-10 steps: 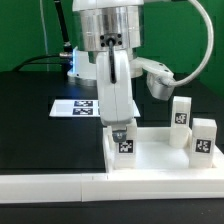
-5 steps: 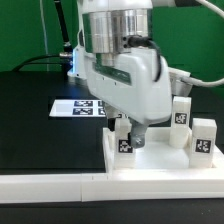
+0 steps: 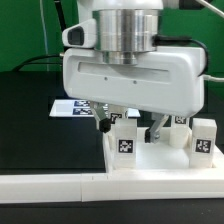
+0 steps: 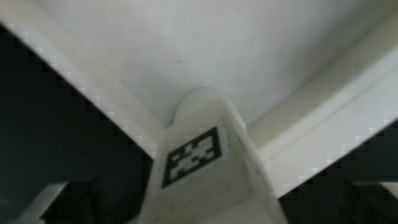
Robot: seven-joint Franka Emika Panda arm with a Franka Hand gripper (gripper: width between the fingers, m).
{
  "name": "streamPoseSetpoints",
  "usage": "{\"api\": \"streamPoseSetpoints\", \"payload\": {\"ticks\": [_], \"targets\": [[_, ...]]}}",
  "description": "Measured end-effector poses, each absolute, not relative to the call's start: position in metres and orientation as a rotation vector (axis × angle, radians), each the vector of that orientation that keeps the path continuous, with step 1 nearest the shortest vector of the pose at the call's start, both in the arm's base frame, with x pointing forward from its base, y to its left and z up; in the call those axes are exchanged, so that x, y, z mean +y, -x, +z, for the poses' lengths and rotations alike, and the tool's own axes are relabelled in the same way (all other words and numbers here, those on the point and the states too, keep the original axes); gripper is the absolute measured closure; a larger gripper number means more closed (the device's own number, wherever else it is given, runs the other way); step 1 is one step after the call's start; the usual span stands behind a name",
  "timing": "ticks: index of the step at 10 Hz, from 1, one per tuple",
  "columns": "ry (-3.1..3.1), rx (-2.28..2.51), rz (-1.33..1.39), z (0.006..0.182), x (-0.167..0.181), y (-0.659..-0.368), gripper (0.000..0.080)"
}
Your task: Assemble square table
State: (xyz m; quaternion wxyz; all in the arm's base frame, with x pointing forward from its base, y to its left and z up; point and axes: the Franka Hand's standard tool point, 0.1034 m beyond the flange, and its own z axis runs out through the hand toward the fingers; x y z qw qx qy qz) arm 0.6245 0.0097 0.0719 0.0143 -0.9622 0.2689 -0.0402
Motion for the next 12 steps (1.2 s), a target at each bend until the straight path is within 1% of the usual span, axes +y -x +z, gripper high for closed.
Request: {"api": "streamPoseSetpoints", "payload": {"ticks": [1, 2, 3, 4, 5, 6, 7, 10, 12], "targets": [[3.064, 0.586, -0.129, 0.0716, 0.0070, -0.6242, 0.0151], [3.088, 0.462, -0.130, 0.0718, 0.0050, -0.6244, 0.0151], [3.093, 0.434, -0.131, 0.0717, 0.0050, -0.6245, 0.0151], [3.080, 0.504, -0.130, 0.0716, 0.0051, -0.6245, 0.0244], [3.081, 0.501, -0.130, 0.0716, 0.0047, -0.6245, 0.0377], [3.065, 0.575, -0.129, 0.0715, 0.0051, -0.6245, 0.0377], [3.023, 0.738, -0.126, 0.0714, 0.0057, -0.6244, 0.0511], [2.918, 1.051, -0.118, 0.0708, 0.0053, -0.6245, 0.0510], [2.714, 1.487, -0.085, 0.0706, 0.0067, -0.6239, 0.0510]]}}
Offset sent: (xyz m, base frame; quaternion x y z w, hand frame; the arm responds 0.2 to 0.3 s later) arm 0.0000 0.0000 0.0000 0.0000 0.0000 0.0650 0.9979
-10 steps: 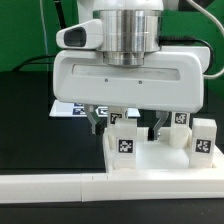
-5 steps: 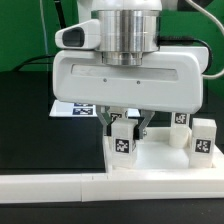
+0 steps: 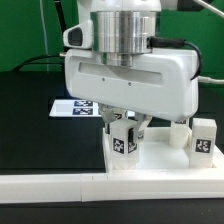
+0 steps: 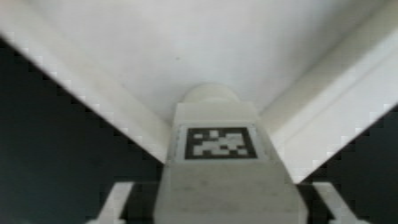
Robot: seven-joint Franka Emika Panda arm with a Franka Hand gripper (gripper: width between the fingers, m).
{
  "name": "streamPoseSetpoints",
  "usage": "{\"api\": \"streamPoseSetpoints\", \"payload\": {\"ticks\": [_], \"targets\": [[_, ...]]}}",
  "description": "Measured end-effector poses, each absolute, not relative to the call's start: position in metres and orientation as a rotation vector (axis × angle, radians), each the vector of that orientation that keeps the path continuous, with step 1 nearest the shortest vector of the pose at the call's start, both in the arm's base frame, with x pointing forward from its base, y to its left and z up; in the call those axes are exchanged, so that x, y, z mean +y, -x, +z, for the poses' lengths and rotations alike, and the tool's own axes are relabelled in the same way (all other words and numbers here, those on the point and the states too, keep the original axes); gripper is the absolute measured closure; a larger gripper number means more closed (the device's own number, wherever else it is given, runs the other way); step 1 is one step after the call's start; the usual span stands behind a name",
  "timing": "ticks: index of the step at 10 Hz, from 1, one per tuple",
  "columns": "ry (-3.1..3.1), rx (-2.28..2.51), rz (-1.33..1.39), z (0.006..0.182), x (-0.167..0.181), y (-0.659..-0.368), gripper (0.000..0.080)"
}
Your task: Assemble square table
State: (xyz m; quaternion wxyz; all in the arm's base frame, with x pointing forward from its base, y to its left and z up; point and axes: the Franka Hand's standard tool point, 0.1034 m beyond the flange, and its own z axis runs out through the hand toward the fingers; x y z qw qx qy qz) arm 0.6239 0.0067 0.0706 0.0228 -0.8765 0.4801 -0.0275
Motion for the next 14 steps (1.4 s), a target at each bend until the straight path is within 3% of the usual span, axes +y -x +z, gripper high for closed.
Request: {"api": "streamPoseSetpoints", "payload": {"ticks": [4, 9, 10, 11, 12, 14], "targets": [[1.986, 2.262, -0.004, 0.0704, 0.0118, -0.6246, 0.0509], [1.929, 2.306, -0.015, 0.0698, 0.0110, -0.6247, 0.0508], [2.093, 2.163, -0.028, 0.0681, 0.0106, -0.6239, 0.0299], [2.253, 2.001, -0.042, 0.0673, 0.0111, -0.6235, 0.0299], [2.365, 1.870, -0.051, 0.0668, 0.0114, -0.6231, 0.0182], [2.452, 1.758, -0.061, 0.0669, 0.0109, -0.6231, 0.0159]]}}
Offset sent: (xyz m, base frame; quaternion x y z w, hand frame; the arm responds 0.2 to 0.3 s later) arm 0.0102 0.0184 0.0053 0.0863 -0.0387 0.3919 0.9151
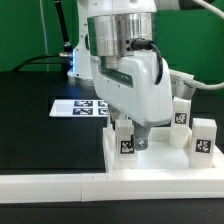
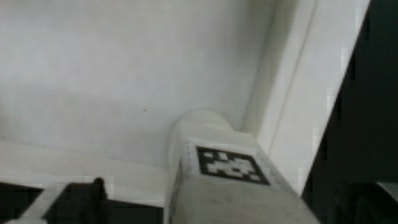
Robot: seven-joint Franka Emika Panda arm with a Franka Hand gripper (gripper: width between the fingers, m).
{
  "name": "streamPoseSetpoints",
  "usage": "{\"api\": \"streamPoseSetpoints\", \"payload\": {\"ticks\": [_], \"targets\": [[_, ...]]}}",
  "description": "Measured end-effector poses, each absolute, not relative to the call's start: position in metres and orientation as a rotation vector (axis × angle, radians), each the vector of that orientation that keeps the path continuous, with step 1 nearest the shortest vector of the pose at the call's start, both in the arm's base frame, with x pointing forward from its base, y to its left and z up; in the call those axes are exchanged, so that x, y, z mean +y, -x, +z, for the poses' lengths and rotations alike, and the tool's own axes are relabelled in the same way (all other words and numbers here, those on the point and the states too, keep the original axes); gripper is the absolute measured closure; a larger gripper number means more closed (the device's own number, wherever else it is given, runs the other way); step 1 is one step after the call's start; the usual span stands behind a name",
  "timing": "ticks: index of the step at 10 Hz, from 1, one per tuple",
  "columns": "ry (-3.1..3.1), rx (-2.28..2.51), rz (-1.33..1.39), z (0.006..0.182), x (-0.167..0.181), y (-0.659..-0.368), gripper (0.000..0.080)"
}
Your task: Assemble square table
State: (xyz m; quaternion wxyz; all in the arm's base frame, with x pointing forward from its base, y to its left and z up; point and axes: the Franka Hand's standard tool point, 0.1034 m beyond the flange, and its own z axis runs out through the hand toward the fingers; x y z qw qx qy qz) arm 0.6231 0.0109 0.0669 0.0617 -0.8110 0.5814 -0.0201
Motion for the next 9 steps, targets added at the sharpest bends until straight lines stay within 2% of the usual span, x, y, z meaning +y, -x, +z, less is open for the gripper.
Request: {"api": "streamPoseSetpoints", "payload": {"ticks": [2, 6, 9], "targets": [[2.619, 1.523, -0.081, 0.0670, 0.0105, -0.6231, 0.0151], [2.985, 0.757, -0.127, 0.0677, 0.0084, -0.6228, 0.0150], [3.010, 0.681, -0.131, 0.0670, 0.0072, -0.6224, 0.0150]]}}
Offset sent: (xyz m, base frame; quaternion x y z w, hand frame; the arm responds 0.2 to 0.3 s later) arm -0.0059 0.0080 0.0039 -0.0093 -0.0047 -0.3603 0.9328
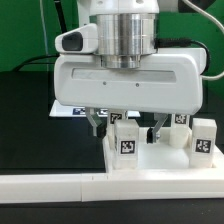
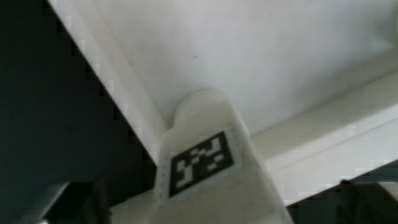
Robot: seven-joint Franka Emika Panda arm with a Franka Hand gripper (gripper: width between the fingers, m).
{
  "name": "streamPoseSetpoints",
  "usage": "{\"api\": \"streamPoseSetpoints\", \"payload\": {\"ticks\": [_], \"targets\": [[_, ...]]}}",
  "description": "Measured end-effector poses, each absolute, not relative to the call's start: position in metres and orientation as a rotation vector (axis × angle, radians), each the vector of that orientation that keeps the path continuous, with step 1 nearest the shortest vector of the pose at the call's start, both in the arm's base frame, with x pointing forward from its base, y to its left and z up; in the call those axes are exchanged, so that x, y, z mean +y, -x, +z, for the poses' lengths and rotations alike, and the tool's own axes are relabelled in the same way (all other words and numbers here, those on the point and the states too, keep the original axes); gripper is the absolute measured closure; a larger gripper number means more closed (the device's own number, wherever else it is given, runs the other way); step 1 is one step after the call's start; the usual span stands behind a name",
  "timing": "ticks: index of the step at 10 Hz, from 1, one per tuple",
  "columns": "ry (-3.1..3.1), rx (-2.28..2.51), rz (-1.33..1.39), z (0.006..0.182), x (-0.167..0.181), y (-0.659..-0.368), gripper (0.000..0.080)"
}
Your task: Assemble square table
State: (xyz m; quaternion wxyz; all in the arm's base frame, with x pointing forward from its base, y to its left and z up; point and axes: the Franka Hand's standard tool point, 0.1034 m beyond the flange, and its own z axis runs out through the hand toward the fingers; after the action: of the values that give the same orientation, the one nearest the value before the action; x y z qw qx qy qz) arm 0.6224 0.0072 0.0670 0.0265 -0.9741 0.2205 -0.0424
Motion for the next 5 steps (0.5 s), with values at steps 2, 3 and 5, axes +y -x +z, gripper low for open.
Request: {"api": "streamPoseSetpoints", "payload": {"ticks": [2, 3, 5], "targets": [[3.009, 0.683, -0.131, 0.0668, 0.0071, -0.6223, 0.0414], [2.963, 0.838, -0.126, 0.0668, 0.0077, -0.6224, 0.0414], [2.887, 1.054, -0.118, 0.0667, 0.0077, -0.6224, 0.0513]]}}
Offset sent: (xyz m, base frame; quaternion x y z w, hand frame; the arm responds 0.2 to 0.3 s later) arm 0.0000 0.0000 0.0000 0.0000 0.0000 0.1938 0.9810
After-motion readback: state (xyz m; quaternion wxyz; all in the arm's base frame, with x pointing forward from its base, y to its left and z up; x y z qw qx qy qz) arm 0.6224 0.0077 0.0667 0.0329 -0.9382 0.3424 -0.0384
